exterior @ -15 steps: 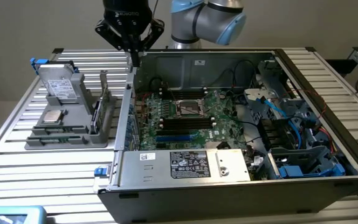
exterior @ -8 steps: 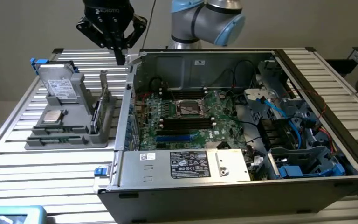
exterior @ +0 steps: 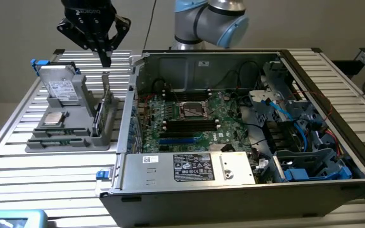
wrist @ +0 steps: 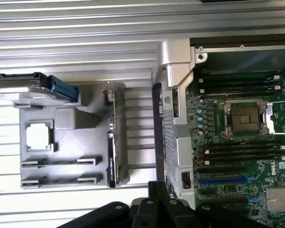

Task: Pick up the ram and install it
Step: 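Reach for the ram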

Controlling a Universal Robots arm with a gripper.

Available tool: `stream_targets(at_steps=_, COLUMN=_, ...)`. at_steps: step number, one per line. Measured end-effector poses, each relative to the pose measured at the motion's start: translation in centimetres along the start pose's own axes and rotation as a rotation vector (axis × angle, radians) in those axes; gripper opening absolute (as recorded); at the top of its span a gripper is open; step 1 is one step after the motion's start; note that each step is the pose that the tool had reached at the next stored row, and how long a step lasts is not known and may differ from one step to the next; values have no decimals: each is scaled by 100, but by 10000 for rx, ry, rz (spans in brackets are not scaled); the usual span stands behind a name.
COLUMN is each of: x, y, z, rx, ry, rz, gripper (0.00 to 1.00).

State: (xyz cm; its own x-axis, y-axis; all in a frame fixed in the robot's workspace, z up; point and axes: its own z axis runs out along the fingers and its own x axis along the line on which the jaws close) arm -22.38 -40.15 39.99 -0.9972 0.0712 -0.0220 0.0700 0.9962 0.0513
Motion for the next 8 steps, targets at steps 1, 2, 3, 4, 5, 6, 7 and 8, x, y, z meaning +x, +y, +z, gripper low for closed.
stream_targets(at_steps=1, x=37, y=-10, z=4, rx=-1, ry=-7, rz=0, gripper=11)
stream_targets(at_steps=2, x=75, y=-19, z=13, rx=-1, ry=-11, rz=0, gripper=11)
stream_targets(at_steps=3, x=111, y=-27, z=21, rx=1, ry=-11, rz=-1, gripper=11)
stream_targets(at_steps=4, x=143, y=-33, z=31, rx=3, ry=-11, rz=-2, gripper=11)
stream_targets(at_steps=5, x=170, y=-39, z=43, rx=4, ry=-12, rz=-1, gripper=11)
stream_targets(at_steps=6, x=189, y=-44, z=54, rx=5, ry=-14, rz=-1, gripper=11)
stream_targets(at_steps=7, x=204, y=-49, z=65, rx=11, ry=-13, rz=-1, gripper=11)
stream_targets(at_steps=8, x=216, y=-55, z=77, rx=15, ry=-14, rz=0, gripper=11)
